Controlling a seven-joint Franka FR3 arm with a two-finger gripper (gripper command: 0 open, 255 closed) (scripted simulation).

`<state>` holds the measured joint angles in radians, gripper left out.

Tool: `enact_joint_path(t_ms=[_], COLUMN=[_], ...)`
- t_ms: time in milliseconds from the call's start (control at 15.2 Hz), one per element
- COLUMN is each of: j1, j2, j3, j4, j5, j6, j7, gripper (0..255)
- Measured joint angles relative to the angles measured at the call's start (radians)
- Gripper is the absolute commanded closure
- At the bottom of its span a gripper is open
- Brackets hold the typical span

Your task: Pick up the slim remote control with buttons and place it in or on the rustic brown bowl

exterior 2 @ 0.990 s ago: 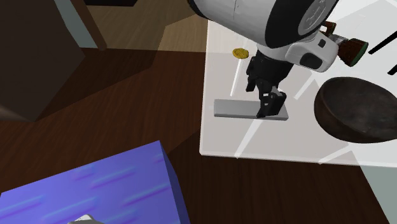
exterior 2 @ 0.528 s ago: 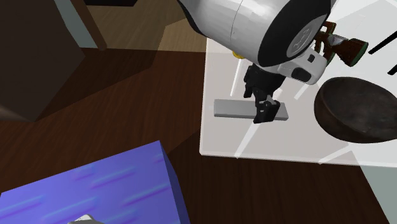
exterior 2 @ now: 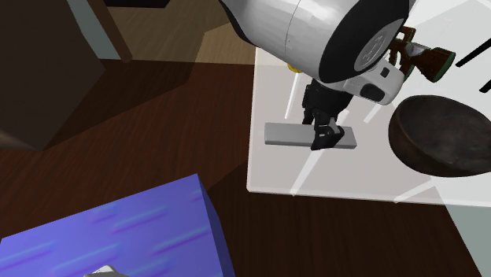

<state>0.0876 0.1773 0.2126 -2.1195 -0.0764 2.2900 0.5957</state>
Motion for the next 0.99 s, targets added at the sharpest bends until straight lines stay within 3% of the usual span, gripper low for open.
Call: enact_joint_path(t_ms=[528,990], j1=[0.000,-0.003], j2=[-0.003,-0.051], j3=[0.000,0.003], j4=[0.002,0.036], j5=[0.001,0.018], j6=[-0.005,-0.086], j7=[-0.001,-0.015], gripper=[255,255])
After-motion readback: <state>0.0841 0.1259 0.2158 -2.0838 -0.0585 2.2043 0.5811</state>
